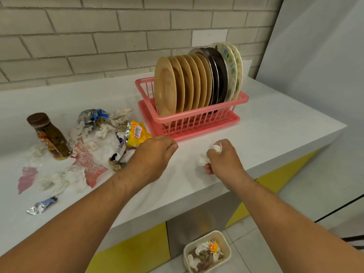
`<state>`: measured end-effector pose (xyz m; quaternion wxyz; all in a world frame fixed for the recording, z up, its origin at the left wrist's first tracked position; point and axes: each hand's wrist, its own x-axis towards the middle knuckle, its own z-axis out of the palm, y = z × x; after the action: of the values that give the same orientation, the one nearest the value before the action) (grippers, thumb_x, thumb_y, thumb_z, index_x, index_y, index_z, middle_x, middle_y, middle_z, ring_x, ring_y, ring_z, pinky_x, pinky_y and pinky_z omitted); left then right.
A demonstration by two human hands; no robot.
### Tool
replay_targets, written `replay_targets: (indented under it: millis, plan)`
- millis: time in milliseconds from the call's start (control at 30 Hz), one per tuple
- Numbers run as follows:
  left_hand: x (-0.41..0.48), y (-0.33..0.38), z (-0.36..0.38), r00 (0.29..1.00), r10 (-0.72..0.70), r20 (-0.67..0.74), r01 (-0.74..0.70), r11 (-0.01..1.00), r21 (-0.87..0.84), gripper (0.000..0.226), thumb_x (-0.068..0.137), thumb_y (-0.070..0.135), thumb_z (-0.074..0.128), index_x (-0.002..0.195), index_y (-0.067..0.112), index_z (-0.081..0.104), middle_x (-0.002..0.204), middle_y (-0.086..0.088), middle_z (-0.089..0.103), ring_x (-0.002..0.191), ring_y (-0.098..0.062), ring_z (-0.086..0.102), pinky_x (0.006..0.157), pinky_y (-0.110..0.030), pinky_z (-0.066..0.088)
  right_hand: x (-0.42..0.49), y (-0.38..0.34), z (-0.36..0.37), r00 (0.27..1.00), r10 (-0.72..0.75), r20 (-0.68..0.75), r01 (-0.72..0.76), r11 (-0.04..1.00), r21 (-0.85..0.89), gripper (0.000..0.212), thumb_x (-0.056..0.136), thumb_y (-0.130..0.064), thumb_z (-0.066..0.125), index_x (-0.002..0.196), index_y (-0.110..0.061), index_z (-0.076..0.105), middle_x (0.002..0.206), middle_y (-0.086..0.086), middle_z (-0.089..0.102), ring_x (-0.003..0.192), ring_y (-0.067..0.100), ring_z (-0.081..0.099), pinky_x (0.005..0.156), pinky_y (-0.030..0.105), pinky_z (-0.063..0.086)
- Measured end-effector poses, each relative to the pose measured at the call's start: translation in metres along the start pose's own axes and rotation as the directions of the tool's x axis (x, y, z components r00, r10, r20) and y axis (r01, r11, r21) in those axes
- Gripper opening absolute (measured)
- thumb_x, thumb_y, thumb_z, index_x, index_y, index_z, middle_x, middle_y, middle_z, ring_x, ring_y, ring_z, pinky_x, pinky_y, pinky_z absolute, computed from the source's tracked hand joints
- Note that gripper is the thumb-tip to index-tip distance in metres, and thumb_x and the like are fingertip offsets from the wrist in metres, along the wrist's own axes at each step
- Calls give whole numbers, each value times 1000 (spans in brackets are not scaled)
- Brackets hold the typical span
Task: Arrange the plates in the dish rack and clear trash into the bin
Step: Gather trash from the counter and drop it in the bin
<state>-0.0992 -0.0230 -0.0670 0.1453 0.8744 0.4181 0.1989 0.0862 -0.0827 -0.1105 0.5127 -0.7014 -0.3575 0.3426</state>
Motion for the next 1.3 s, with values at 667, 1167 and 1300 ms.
replay_targets:
  millis: [667,1167,1300]
  plan:
    - [-25,61,67,999,-16,48,19,998,-64,25,97,33,47,119,26,58,115,4,62,101,-16,57,84,-26,43,-36,39,-78,967,19,253,27,984,-177,17,88,-17,62,90,-32,54,71,6,66,46,10,59,45,25,50]
    - [-125,42,239,924,-127,360,165,983,-77,21,95,43,46,89,27,57,89,9,53,82,-10,52,71,-27,43,-79,237,-100,889,384,249,-227,842,-489,26,95,-16,40,89,-6,63,77,21,64,43,17,57,40,28,48]
    - [-142,29,322,912,-201,359,233,971,-47,26,96,43,41,75,28,48,76,9,45,72,-13,50,61,-28,32,-63,331,-109,871,386,305,-152,800,-581,16,95,-17,45,102,-17,60,93,11,63,71,21,58,63,35,51]
